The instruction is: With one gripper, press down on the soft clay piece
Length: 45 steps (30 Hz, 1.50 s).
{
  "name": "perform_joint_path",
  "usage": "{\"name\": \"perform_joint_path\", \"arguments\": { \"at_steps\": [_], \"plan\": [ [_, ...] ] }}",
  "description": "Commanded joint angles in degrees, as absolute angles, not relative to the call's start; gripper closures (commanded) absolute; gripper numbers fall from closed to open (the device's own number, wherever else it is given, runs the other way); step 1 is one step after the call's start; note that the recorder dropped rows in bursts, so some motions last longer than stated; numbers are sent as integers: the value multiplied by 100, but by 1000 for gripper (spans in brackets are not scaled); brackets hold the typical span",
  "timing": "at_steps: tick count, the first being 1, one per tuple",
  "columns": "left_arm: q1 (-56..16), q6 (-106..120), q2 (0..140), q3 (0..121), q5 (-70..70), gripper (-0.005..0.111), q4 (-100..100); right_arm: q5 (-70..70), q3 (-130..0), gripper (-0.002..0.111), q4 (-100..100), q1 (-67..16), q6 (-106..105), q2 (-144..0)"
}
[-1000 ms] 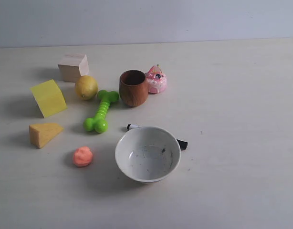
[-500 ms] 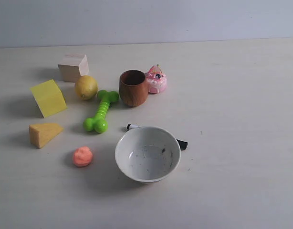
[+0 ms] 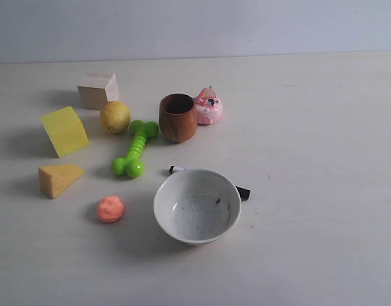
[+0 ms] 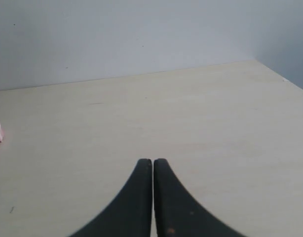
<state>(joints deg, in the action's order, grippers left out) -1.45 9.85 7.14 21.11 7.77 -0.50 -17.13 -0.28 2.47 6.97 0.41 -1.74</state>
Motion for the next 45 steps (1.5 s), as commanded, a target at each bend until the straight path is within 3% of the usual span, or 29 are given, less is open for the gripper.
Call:
{"name": "perform_joint_path", "arguments": {
  "at_steps": [1, 14, 22, 31, 45],
  "plan": [
    [-175, 1024, 1016, 2714, 869, 107, -192, -1638, 0, 106, 267, 728, 0, -136],
    [-175, 811, 1259, 3302, -246, 107, -989, -1638, 0, 106, 267, 728, 0, -136],
    [-203, 1197, 1773, 3387, 1740, 107, -1163, -1638, 0, 106, 267, 728, 0, -136],
    [-739, 5377, 3267, 3926, 3832, 107, -4794, -1638, 0, 106, 267, 728, 0, -136],
    [-853, 6156, 5360, 4131, 5735, 107, -4838, -1638, 0, 106, 267, 728, 0, -136]
  ]
}}
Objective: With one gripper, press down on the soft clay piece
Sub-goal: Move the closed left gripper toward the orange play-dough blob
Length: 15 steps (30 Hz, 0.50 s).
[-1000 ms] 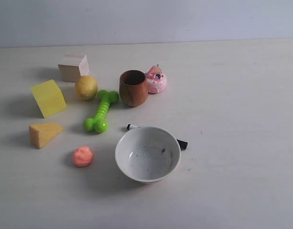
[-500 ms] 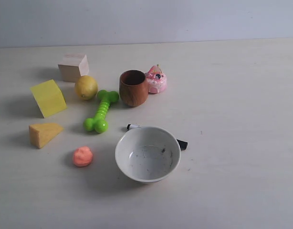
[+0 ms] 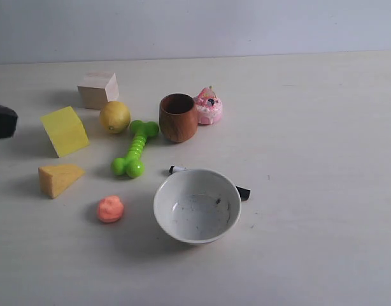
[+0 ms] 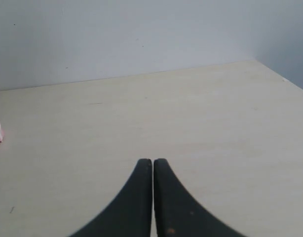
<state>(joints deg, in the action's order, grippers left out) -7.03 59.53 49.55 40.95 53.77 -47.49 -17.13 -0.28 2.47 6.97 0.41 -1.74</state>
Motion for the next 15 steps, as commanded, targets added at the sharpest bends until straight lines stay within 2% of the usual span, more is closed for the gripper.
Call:
{"name": "perform_joint_path", "arguments": {
  "at_steps": [1, 9, 15],
  "plan": [
    [-984, 6199, 5455, 4131, 5722, 107, -4838, -1638, 0, 106, 267, 728, 0, -136],
    [-2292, 5775, 6098, 4131, 5076, 107, -4059, -1638, 0, 106, 267, 728, 0, -136],
    [-2746, 4672, 6633, 4131, 4389, 107, -3453, -1638, 0, 106, 267, 728, 0, -136]
  ]
}}
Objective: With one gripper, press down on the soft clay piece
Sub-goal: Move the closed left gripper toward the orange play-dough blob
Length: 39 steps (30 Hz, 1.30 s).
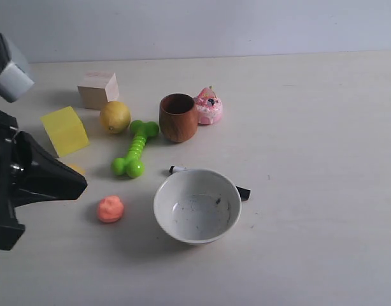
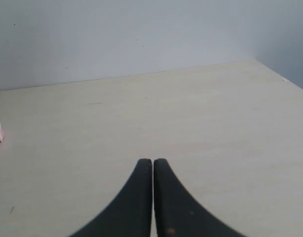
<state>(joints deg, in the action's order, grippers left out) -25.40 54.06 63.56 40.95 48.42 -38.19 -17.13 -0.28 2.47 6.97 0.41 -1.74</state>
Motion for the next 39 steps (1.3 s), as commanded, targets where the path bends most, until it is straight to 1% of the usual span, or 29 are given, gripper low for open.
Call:
{"name": "perform_joint_path", "arguments": {
  "at_steps": [1, 4, 7, 10, 13, 21, 28, 33, 36, 39],
  "plan": [
    [-2746, 4483, 6735, 4131, 4351, 107, -3345, -1638, 0, 106, 267, 728, 0, -136],
    [-2746, 4310, 6993, 4131, 4351, 107, -3137, -1638, 0, 106, 267, 728, 0, -136],
    [-2746, 4221, 7092, 4131, 4351, 107, -3343, -1638, 0, 106, 267, 728, 0, -136],
    [-2746, 4199, 7102, 4131, 4264, 107, -3734, -1638, 0, 106, 267, 728, 0, -136],
    [-2746, 4199, 7102, 4131, 3857, 107, -4056, -1638, 0, 106, 267, 728, 0, -136],
    [-2746, 4159, 7102, 4131, 3861, 107, -4394, -1638, 0, 106, 267, 728, 0, -136],
    [-2746, 4298, 7126, 4131, 3416, 107, -4695, -1638, 0, 106, 267, 728, 0, -136],
    [-2746, 3962, 7666, 4131, 3392, 107, -4670, -1638, 0, 106, 267, 728, 0, -136],
    [-2746, 3381, 8106, 4131, 3311, 107, -4244, -1638, 0, 106, 267, 728, 0, -136],
    [-2746, 3265, 8466, 4131, 3302, 107, -4099, -1638, 0, 106, 267, 728, 0, -136]
  ]
}}
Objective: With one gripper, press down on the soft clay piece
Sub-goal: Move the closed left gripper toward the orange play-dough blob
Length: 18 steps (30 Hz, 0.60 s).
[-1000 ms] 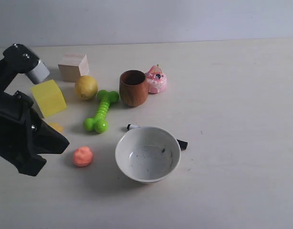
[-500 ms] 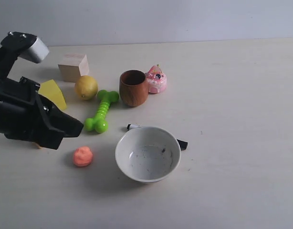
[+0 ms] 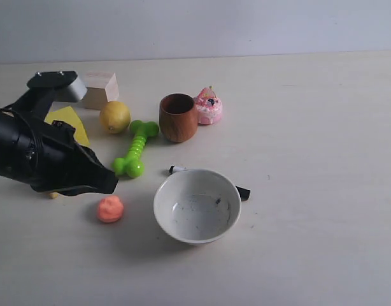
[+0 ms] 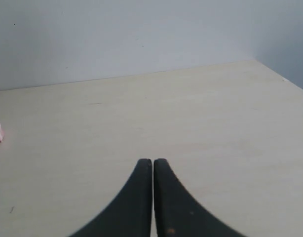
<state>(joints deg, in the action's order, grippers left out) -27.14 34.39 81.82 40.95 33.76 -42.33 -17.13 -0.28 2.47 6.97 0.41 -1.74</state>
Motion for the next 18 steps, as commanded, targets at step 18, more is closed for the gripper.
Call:
{"name": "perform_joint_path", "arguments": {
  "at_steps": [18],
  "plan": [
    [-3453, 259, 9347, 4917, 3375, 107, -1177, -1638, 0, 106, 267, 728, 0, -136]
  ]
}}
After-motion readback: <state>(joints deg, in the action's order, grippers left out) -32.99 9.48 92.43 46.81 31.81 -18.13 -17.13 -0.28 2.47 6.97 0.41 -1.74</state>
